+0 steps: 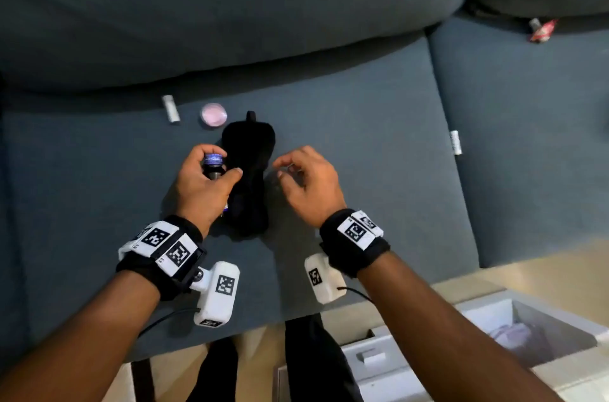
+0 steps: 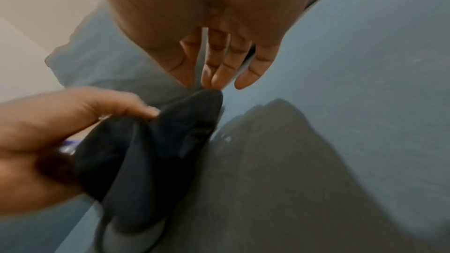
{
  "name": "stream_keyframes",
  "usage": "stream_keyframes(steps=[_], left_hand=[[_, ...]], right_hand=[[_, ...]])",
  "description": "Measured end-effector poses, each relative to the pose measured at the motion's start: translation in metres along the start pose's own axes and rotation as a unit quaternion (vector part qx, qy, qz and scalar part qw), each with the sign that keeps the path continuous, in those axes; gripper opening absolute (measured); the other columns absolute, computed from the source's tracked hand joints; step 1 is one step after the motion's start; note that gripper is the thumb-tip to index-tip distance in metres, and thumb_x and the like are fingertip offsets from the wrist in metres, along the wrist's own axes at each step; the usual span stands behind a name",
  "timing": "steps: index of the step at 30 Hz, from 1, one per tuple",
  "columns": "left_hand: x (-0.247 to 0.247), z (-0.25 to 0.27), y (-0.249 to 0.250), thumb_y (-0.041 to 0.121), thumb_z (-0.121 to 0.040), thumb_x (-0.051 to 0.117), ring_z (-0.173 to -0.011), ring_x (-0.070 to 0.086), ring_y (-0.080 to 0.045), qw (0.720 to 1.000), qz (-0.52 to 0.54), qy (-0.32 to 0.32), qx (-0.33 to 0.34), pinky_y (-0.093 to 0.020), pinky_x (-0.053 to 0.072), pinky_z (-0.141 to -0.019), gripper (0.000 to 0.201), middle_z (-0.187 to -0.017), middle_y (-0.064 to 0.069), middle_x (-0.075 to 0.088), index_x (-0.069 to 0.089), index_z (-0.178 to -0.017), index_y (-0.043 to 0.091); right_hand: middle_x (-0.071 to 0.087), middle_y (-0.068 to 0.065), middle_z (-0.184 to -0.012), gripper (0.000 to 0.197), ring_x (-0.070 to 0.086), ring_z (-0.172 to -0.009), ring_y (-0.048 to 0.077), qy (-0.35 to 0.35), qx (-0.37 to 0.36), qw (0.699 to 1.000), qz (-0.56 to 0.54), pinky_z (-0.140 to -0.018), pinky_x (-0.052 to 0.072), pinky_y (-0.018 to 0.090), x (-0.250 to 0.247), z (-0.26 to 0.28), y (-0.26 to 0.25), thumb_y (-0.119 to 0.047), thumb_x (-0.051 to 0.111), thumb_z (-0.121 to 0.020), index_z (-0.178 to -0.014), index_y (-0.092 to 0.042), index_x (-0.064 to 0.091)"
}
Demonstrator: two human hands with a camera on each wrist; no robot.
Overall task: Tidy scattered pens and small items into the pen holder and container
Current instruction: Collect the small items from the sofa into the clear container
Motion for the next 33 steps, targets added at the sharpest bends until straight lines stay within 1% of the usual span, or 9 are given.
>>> stream_keyframes(steps=[3,9,12,16,21,23,26,29,33], left_hand=[[-0.042,0.003,-0.017,0.001,-0.076,0.073,-0.063,0.051,-0.012,1.0,-0.015,0.021,0.005,-0.012,0.046,-0.054,0.034,-0.082,-0.002,0.058,0.055,-0.083,0.029],[-0.097,0.013,-0.041,0.002,-0.078,0.071,-0.065,0.052,-0.01,0.997,-0.051,0.05,0.003,-0.017,0.045,-0.062,0.03,-0.08,0.004,0.057,0.058,-0.09,0.027],[-0.106,0.012,-0.04,0.0,-0.079,0.068,-0.062,0.05,0.001,0.997,-0.055,0.047,0.018,-0.009,0.043,-0.063,0.035,-0.081,0.01,0.056,0.057,-0.093,0.029],[-0.103,0.01,-0.03,-0.003,-0.079,0.065,-0.068,0.054,-0.013,0.995,-0.079,0.019,0.06,-0.005,0.042,-0.064,0.041,-0.09,0.004,0.061,0.059,-0.105,0.029],[-0.09,0.005,-0.024,0.002,-0.077,0.064,-0.074,0.062,-0.025,0.988,-0.133,-0.01,0.072,-0.029,0.051,-0.072,0.034,-0.09,0.0,0.066,0.062,-0.096,0.029],[-0.084,0.002,-0.022,0.005,-0.076,0.065,-0.069,0.061,-0.024,0.986,-0.153,0.008,0.059,-0.033,0.051,-0.07,0.03,-0.084,-0.001,0.065,0.061,-0.095,0.027],[-0.075,-0.004,-0.021,0.011,-0.075,0.07,-0.069,0.06,-0.022,0.987,-0.157,0.005,0.035,-0.035,0.053,-0.072,0.03,-0.082,0.004,0.063,0.058,-0.096,0.029],[-0.064,-0.009,-0.019,0.013,-0.073,0.073,-0.072,0.06,-0.02,0.988,-0.146,-0.022,0.04,-0.041,0.055,-0.079,0.036,-0.081,0.008,0.061,0.056,-0.1,0.031],[-0.037,-0.01,-0.002,0.011,-0.074,0.075,-0.076,0.064,-0.019,0.982,-0.157,-0.075,0.071,-0.036,0.055,-0.08,0.059,-0.091,0.004,0.063,0.051,-0.12,0.04]], right_hand=[[0.062,0.004,-0.101,0.03,0.062,-0.091,0.023,0.0,-0.011,0.999,0.034,-0.084,0.052,0.039,0.02,-0.033,-0.012,-0.015,0.06,-0.079,-0.107,-0.019,0.069],[0.047,0.009,-0.141,0.058,0.048,-0.122,0.034,-0.127,-0.05,0.972,0.193,-0.104,0.039,0.037,0.069,-0.101,-0.031,-0.023,0.066,-0.08,-0.136,-0.026,0.052],[0.051,-0.002,-0.13,0.051,0.046,-0.112,0.029,-0.128,-0.044,0.962,0.239,-0.088,0.048,0.04,0.075,-0.103,-0.031,-0.029,0.064,-0.084,-0.132,-0.031,0.049],[0.058,0.0,-0.121,0.039,0.049,-0.107,0.029,-0.086,-0.05,0.966,0.239,-0.079,0.05,0.04,0.073,-0.092,-0.029,-0.032,0.064,-0.086,-0.122,-0.022,0.053],[0.059,-0.002,-0.101,0.028,0.052,-0.093,0.027,-0.073,-0.06,0.968,0.233,-0.071,0.048,0.037,0.072,-0.079,-0.023,-0.037,0.067,-0.079,-0.1,-0.022,0.054],[0.055,-0.002,-0.105,0.04,0.052,-0.094,0.026,-0.086,-0.051,0.97,0.224,-0.073,0.047,0.036,0.072,-0.081,-0.029,-0.039,0.072,-0.072,-0.103,-0.023,0.052],[0.051,-0.001,-0.125,0.062,0.051,-0.108,0.028,-0.166,-0.044,0.96,0.222,-0.083,0.048,0.039,0.075,-0.088,-0.037,-0.032,0.074,-0.072,-0.127,-0.03,0.047],[0.06,0.006,-0.115,0.037,0.056,-0.105,0.032,-0.188,-0.056,0.952,0.235,-0.085,0.044,0.035,0.075,-0.092,-0.04,-0.023,0.064,-0.081,-0.118,-0.023,0.06],[0.071,0.0,-0.094,0.031,0.066,-0.094,0.02,-0.129,0.088,0.985,0.071,-0.085,0.052,0.03,0.049,-0.081,-0.028,-0.04,0.071,-0.08,-0.106,-0.024,0.069]])
Point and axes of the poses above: each hand's wrist, its own z-axis away from the middle knuckle, its own x-axis out of the palm, y = z × x, the point moved 1 cm from there along -z, towards the middle knuckle
